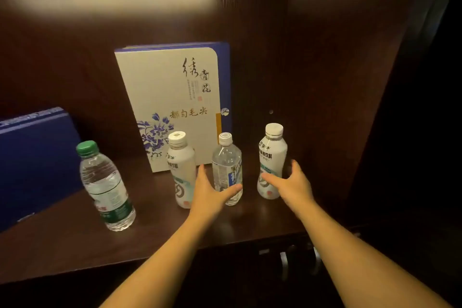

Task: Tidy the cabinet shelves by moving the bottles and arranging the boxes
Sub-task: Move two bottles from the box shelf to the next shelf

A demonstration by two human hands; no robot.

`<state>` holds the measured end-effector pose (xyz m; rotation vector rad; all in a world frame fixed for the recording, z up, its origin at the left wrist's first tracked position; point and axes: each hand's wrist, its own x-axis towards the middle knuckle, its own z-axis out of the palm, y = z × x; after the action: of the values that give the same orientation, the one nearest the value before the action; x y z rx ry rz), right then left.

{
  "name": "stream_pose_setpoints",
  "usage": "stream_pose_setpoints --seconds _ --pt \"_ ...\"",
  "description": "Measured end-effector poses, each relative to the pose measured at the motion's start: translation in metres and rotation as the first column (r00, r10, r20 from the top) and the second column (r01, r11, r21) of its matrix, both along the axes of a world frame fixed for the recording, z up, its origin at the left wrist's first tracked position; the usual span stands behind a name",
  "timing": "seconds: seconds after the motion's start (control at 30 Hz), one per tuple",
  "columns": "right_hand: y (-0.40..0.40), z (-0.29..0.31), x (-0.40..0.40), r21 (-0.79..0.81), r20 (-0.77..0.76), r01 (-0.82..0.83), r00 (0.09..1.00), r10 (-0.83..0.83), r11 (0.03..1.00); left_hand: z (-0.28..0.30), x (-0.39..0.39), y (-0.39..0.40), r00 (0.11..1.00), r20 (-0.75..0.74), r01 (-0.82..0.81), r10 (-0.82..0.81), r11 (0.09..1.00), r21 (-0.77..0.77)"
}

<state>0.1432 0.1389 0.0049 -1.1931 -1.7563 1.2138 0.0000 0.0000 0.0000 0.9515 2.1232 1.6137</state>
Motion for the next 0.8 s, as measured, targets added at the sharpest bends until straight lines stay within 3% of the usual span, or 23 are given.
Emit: stream_pose_setpoints --seconds 0.07,0.23,0.53,0.8 --pt "0.013 -0.007 -0.011 -0.026 -0.133 -0.065 0.989 0.061 0.998 -0.01 -0.004 0.02 1.0 -0.004 -0.022 0.023 0.997 0.081" --pt "0.032 -0.028 -0.031 -0.049 -0.234 -0.135 0.965 0.12 0.99 -0.031 -0.003 0.048 0.994 0.027 -0.11 0.108 0.987 0.118" --pt "0.019 -0.033 -0.009 -0.041 -0.241 -0.175 0.957 0.16 0.984 -0.026 0.018 0.03 0.99 0.017 -0.143 0.142 0.979 0.147" --pt "-0.046 -0.017 0.093 -0.034 -0.238 -0.114 0.966 0.103 0.993 -0.006 0.096 -0.03 0.998 0.046 -0.052 0.044 0.979 0.195"
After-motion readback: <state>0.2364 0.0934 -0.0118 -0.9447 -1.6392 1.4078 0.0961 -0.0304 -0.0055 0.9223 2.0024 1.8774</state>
